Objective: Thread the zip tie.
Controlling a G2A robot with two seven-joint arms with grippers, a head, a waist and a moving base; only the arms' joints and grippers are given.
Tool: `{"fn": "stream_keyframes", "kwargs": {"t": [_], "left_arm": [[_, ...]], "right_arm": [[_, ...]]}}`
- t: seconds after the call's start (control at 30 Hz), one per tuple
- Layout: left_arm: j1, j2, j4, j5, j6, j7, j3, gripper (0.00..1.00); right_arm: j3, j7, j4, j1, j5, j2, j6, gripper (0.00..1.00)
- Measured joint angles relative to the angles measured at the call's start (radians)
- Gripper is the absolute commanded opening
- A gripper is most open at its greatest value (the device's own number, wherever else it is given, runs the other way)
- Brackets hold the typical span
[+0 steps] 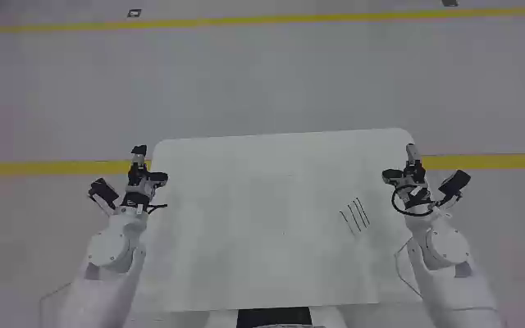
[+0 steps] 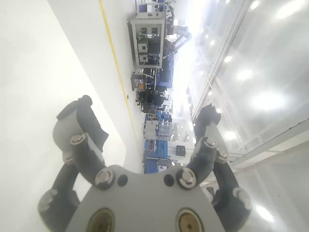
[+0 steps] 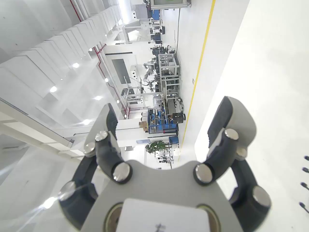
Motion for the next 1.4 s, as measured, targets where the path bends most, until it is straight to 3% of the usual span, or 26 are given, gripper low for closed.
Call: {"fn": "stream_keyframes", "kwargs": {"t": [0.03,0.07,0.17,0.27,0.47,0.6,0.63,0.7,0.83,1.07,1.23,1.4], "left_arm": [[0.000,0.000,0.000,0.000,0.000,0.000,0.000,0.78],[0.000,0.000,0.000,0.000,0.000,0.000,0.000,1.00],[0.000,0.000,0.000,0.000,0.000,0.000,0.000,1.00],[0.000,0.000,0.000,0.000,0.000,0.000,0.000,1.00],[0.000,0.000,0.000,0.000,0.000,0.000,0.000,1.00],[0.000,0.000,0.000,0.000,0.000,0.000,0.000,1.00],[0.000,0.000,0.000,0.000,0.000,0.000,0.000,1.00],[0.000,0.000,0.000,0.000,0.000,0.000,0.000,1.00],[0.000,0.000,0.000,0.000,0.000,0.000,0.000,1.00],[0.000,0.000,0.000,0.000,0.000,0.000,0.000,1.00],[0.000,0.000,0.000,0.000,0.000,0.000,0.000,1.00],[0.000,0.000,0.000,0.000,0.000,0.000,0.000,1.00]], "right_arm": [[0.000,0.000,0.000,0.000,0.000,0.000,0.000,0.78],[0.000,0.000,0.000,0.000,0.000,0.000,0.000,1.00],[0.006,0.015,-0.005,0.005,-0.014,0.003,-0.012,1.00],[0.038,0.120,0.008,0.013,-0.061,0.010,-0.047,1.00],[0.089,0.457,0.051,0.037,-0.126,0.034,-0.068,1.00],[0.088,0.785,0.066,0.041,-0.202,0.051,-0.114,1.00],[0.088,0.825,0.066,0.041,-0.201,0.051,-0.113,1.00],[0.088,0.842,0.066,0.041,-0.196,0.050,-0.111,1.00],[0.088,0.719,0.066,0.041,-0.196,0.050,-0.111,1.00],[0.098,0.732,0.050,0.050,-0.213,0.057,-0.127,1.00],[0.133,0.939,0.034,0.098,-0.495,0.086,-0.257,1.00],[0.099,1.175,0.045,0.153,-0.673,0.112,-0.343,1.00]]}}
